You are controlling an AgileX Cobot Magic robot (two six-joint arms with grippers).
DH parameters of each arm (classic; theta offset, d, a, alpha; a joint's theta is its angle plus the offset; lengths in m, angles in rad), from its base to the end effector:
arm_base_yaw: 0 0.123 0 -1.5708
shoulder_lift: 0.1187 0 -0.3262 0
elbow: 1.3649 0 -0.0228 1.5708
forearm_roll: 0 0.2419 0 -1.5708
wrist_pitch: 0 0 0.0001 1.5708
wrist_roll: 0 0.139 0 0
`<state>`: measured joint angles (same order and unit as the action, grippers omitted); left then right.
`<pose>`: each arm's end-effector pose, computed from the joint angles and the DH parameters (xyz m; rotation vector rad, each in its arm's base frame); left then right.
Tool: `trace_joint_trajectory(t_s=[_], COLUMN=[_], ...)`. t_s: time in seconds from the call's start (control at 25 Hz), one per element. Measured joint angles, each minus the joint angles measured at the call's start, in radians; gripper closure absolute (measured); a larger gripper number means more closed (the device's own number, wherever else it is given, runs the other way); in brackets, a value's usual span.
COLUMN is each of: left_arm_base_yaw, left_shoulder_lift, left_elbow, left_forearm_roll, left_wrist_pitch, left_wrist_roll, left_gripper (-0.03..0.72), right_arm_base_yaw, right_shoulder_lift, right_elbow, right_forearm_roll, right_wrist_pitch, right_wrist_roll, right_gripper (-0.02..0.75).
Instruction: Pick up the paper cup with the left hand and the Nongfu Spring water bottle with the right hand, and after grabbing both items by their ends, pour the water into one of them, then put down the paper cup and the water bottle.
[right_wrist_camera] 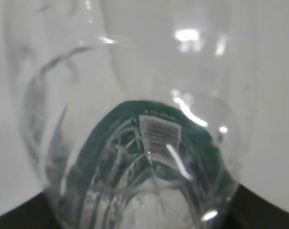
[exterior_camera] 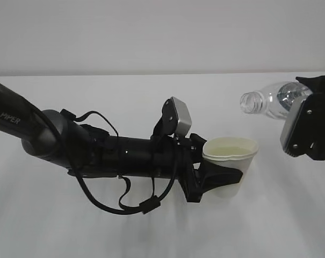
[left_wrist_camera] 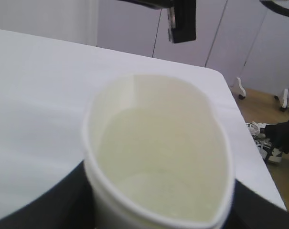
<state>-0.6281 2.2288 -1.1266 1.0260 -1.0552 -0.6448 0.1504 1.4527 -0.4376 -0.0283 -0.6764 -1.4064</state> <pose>0.3156 -0.3569 0.1370 1.1722 1.5136 -1.1734 0.2943 0.0471 0.2346 -1.3684 1.3389 -0.8717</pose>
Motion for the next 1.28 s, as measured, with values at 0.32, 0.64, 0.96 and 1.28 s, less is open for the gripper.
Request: trace_joint_trajectory(t_s=[0.32, 0.64, 0.96, 1.28], left_arm_base_yaw=[0.0, 0.0, 0.0, 0.0], left_shoulder_lift=[0.0, 0.0, 0.0, 0.0], left_elbow=[0.0, 0.0, 0.0, 0.0], left_forearm_roll=[-0.062, -0.083, -0.102, -0.108], left_wrist_pitch=[0.0, 0.0, 0.0, 0.0], left_wrist_roll=[0.0, 0.0, 0.0, 0.0], left_gripper=[0.279, 0.279, 0.279, 0.279], right_arm_base_yaw=[0.0, 0.0, 0.0, 0.0], right_shoulder_lift=[0.0, 0.0, 0.0, 0.0], right_elbow=[0.014, 0.032, 0.033, 0.033], right_forearm_roll=[0.028, 0.028, 0.028, 0.028], right_wrist_pitch=[-0.11, -0.224, -0.245, -0.313], right_wrist_roll=[0.14, 0.295, 0.531, 0.826], right_gripper=[0.335, 0.335, 0.335, 0.335])
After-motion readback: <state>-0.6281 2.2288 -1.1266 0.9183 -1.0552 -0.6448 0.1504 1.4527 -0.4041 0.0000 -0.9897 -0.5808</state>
